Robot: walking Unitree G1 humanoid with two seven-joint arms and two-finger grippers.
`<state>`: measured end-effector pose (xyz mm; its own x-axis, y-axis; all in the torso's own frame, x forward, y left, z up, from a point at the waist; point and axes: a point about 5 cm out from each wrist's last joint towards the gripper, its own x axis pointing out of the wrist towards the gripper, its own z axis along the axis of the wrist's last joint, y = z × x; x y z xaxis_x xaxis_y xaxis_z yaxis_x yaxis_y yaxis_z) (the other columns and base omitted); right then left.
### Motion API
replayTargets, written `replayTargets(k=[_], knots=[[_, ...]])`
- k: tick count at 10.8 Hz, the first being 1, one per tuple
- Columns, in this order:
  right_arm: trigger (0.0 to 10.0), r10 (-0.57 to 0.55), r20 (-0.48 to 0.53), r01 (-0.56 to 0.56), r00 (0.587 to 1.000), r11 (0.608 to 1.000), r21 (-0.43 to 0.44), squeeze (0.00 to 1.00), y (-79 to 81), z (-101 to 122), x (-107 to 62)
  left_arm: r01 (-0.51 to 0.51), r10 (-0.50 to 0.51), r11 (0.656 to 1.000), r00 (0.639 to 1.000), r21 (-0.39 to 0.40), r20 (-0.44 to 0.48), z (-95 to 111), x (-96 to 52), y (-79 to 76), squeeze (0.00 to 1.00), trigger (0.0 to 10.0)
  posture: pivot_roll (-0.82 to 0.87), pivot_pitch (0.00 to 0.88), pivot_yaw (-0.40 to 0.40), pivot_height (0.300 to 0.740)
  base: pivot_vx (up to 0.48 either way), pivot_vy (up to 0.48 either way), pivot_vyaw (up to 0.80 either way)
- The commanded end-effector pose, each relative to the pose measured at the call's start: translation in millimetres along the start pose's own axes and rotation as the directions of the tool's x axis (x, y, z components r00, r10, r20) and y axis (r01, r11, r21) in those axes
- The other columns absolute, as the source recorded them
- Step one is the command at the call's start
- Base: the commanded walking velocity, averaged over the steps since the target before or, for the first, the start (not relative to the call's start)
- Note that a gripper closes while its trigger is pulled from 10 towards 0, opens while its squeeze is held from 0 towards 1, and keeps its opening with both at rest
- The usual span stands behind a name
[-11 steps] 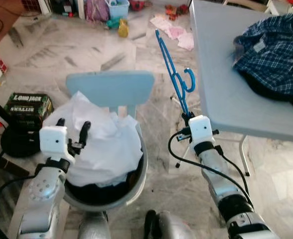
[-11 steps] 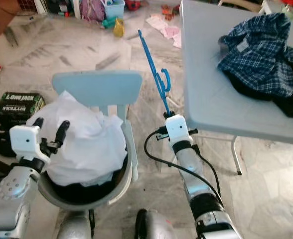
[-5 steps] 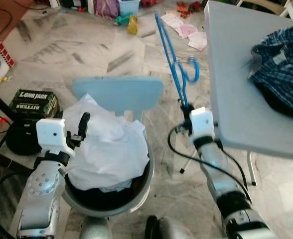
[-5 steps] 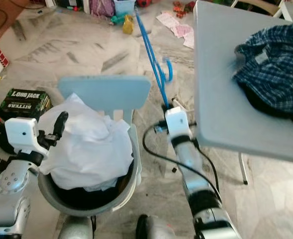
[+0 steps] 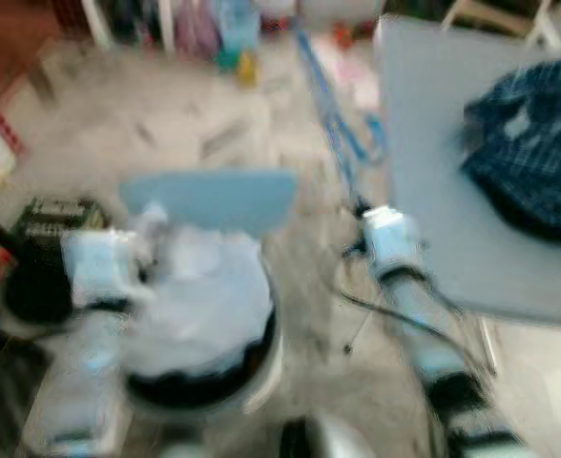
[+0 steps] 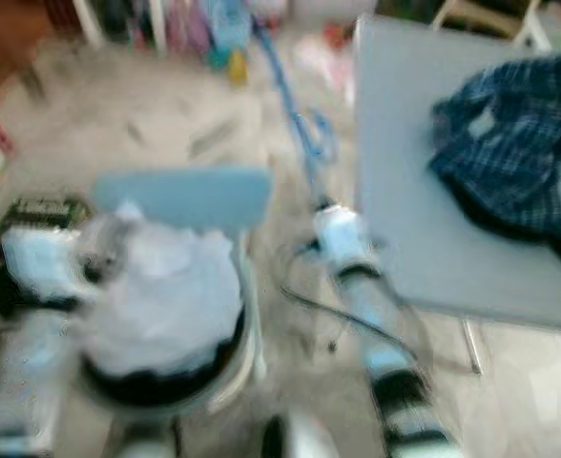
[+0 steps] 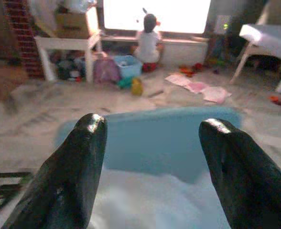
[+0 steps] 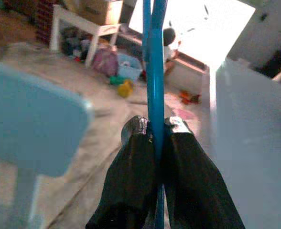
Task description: Hang hanger
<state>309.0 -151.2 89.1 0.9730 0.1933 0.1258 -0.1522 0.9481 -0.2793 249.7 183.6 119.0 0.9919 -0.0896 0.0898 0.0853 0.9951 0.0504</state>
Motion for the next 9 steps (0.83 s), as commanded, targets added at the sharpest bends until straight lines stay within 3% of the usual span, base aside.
replayTargets(k=[1,3,9], knots=[[10.0,0.005,0.04,-0.005,0.999,1.0,0.013,0.0,5.2,9,6.4,-0.033,0.033,0.999,0.999,0.029,-0.002,2,-2.3,10.6,0.0,10.0,0.13,0.172,-0.11,0.74,0.394,0.0,0.0],[10.0,0.008,0.037,-0.008,0.999,1.0,0.011,0.0,5.7,9,6.4,-0.036,0.036,0.999,0.999,0.031,-0.004,2,-1.8,10.8,0.0,10.0,0.13,0.171,-0.108,0.74,0.379,0.0,0.0],[10.0,0.02,0.022,-0.02,1.0,1.0,0.003,0.0,6.7,5,3.5,-0.11,0.122,0.987,0.987,0.12,-0.102,-21,-12.0,11.9,0.0,10.0,0.14,0.181,-0.116,0.74,0.0,0.0,0.0]])
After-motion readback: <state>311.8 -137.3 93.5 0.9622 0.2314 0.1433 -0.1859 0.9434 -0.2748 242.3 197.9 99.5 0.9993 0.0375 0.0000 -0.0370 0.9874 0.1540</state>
